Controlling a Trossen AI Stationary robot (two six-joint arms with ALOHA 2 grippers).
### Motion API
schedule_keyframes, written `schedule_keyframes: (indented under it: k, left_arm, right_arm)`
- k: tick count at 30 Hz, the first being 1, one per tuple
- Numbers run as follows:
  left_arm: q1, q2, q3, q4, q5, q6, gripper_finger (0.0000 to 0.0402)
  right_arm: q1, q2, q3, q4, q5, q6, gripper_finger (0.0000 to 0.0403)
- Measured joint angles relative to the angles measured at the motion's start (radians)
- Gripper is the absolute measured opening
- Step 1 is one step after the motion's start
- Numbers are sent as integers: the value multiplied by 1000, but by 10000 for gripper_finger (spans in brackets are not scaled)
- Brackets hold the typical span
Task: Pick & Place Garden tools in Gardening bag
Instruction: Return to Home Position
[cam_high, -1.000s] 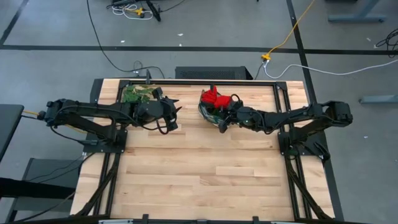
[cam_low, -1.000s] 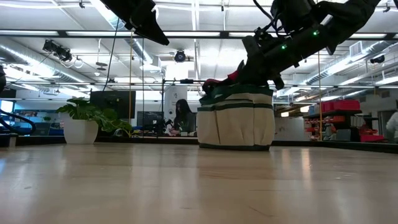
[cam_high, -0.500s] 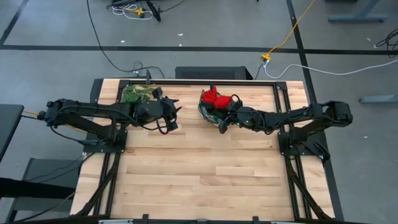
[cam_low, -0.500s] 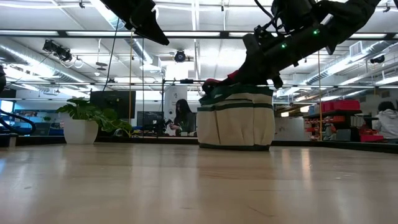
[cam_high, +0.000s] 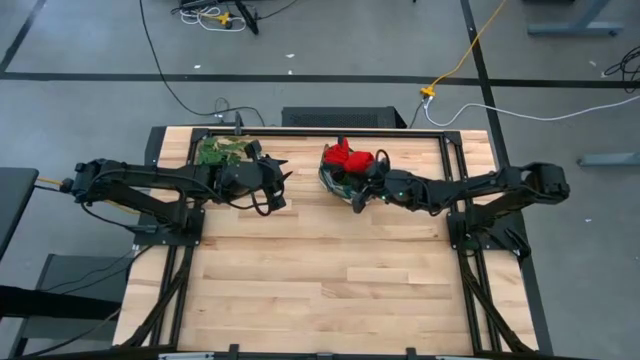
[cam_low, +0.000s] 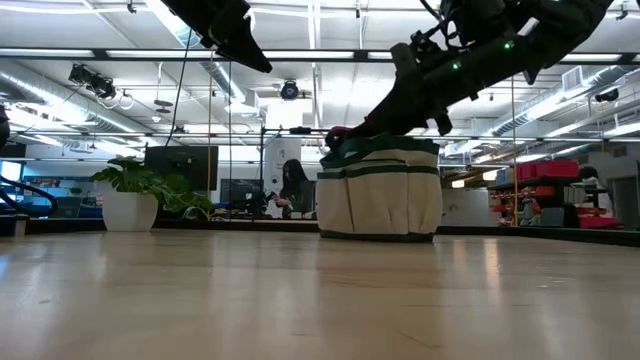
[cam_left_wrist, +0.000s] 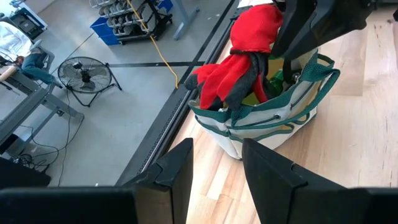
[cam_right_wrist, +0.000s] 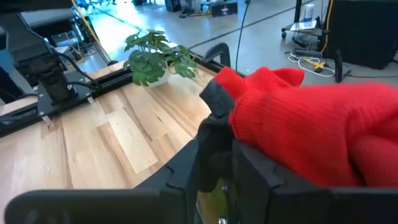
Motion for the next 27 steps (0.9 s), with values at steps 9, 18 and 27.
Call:
schedule_keyframes:
  k: [9,18,27]
  left_arm:
    - [0,0,0,0,0,0,144]
    - [0,0,0,-2,0,0,144]
    - [0,0,0,-3,0,0,144]
  right_arm:
    - [1,-33,0,-16,0,-8,93]
    - [17,-116,0,-63,2,-15,94]
    - [45,-211,0,-110,2,-20,94]
